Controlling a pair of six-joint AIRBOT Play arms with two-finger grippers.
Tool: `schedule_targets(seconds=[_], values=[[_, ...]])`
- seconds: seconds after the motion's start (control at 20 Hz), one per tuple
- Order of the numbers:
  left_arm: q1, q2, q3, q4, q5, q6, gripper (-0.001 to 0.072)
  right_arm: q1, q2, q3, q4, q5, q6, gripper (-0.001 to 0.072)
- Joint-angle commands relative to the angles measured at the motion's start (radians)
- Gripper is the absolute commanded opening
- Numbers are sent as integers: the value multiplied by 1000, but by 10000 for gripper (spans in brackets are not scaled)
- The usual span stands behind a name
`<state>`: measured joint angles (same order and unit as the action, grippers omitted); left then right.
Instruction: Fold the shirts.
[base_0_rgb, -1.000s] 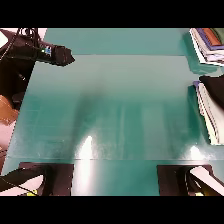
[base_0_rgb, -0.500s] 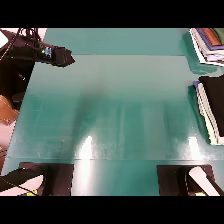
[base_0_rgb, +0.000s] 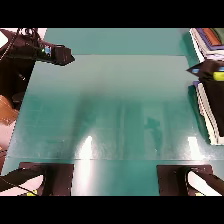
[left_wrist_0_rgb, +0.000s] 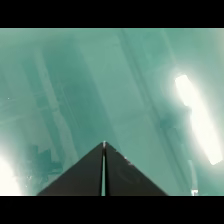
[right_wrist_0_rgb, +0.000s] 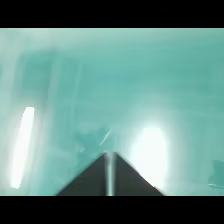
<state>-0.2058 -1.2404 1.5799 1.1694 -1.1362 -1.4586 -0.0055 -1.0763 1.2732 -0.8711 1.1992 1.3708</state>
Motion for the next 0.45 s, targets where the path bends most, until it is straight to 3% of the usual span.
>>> schedule_targets(seconds=[0.0, 0.4], values=[[0, 0, 0, 0, 3, 0, 26, 167, -69, 56, 5, -16, -2, 19], [0, 0, 0, 0, 3, 0, 26, 196, -114, 104, 6, -3, -2, 19]])
